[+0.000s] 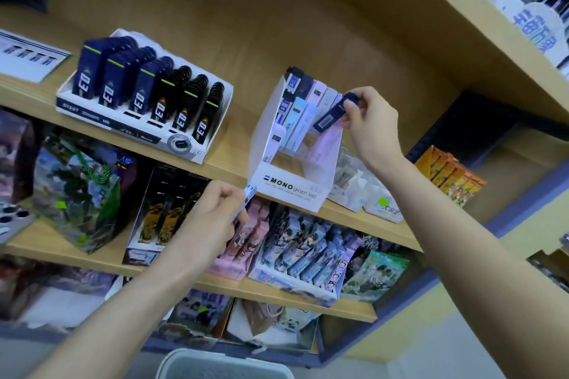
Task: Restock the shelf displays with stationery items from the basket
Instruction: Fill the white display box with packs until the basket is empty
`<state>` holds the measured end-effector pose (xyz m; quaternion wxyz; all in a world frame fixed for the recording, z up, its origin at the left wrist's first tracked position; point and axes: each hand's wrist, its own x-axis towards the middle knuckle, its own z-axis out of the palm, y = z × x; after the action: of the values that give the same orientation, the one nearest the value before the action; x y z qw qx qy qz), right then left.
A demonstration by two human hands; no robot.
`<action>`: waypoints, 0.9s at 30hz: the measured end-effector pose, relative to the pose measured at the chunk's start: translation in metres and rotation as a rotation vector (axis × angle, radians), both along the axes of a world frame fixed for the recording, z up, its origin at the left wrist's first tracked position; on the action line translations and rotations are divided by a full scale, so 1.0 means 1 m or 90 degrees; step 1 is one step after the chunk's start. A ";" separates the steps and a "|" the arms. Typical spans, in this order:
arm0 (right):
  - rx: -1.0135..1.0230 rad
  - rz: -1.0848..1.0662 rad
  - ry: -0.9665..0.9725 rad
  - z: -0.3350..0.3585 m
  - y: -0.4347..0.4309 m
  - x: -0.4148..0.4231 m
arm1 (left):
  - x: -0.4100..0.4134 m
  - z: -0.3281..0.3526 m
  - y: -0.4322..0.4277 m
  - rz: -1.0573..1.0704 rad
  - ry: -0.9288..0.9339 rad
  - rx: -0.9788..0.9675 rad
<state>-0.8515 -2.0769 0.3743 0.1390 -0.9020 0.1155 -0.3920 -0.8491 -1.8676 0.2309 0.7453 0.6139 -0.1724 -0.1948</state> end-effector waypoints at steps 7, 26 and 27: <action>0.035 -0.001 -0.082 0.012 0.002 0.018 | -0.002 0.009 0.003 0.021 -0.001 -0.035; -0.086 0.021 0.039 0.025 -0.004 0.069 | 0.007 0.017 0.001 0.041 0.029 -0.072; -0.100 0.030 0.054 0.025 -0.004 0.069 | 0.007 0.018 0.002 0.040 0.032 -0.076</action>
<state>-0.7825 -2.0805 0.3992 0.0717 -0.9284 0.0689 -0.3580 -0.8423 -1.8658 0.2493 0.7906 0.5681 -0.1454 -0.1762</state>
